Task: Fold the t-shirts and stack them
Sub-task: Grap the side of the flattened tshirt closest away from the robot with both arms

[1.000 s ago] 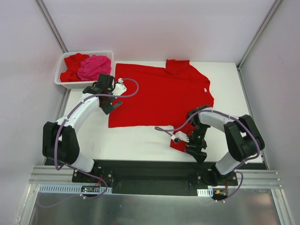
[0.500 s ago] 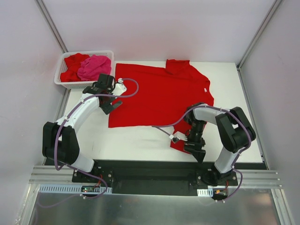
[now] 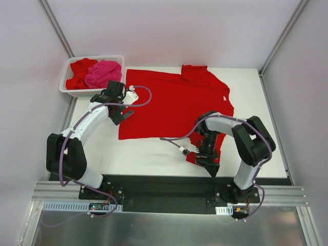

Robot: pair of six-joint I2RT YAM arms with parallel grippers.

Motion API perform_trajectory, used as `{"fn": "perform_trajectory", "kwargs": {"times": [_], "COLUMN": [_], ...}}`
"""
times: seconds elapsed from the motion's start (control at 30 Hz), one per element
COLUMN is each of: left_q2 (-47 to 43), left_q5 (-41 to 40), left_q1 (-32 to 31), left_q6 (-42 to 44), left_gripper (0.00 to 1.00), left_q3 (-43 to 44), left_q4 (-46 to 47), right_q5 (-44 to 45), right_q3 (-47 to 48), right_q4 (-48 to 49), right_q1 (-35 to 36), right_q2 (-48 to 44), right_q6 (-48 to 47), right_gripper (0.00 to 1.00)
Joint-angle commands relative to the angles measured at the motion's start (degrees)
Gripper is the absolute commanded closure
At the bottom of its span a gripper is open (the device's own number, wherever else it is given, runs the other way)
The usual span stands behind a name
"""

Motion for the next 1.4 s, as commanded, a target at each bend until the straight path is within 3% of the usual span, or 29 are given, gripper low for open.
{"fn": "perform_trajectory", "kwargs": {"times": [0.0, 0.2, 0.4, 0.5, 0.8, 1.13, 1.37], "left_q2": [-1.34, 0.07, 0.95, 1.3, 2.09, 2.53, 2.62], "left_q5": [-0.14, 0.47, 0.56, 0.47, -0.4, -0.93, -1.11], "left_q1": [-0.53, -0.53, -0.7, -0.97, -2.11, -2.64, -2.73], "left_q6": [0.98, 0.1, 0.36, 0.28, 0.45, 0.71, 1.5], "left_gripper": [0.01, 0.01, 0.01, 0.01, 0.01, 0.01, 0.01], "left_q3": [1.07, 1.86, 2.3, 2.82, 3.53, 3.79, 3.97], "left_q4": [-0.78, -0.78, -0.69, -0.69, -0.78, -0.69, -0.69], "right_q5": [0.61, 15.89, 27.76, 30.76, 32.53, 22.6, 18.91], "right_q3": [-0.81, -11.69, -22.52, -25.69, -24.99, -20.07, -19.54], "right_q4": [-0.66, 26.71, 39.67, 42.24, 42.87, 32.5, 31.62], "right_q1": [-0.39, -0.12, 1.1, 1.72, 4.35, 10.68, 15.6], "right_q2": [-7.18, -25.37, -34.78, -35.15, -33.39, -32.25, -30.5], "right_q6": [3.93, 16.06, 18.28, 19.5, 25.74, 30.67, 31.55], "right_gripper": [0.04, 0.04, 0.04, 0.04, 0.04, 0.04, 0.04]}}
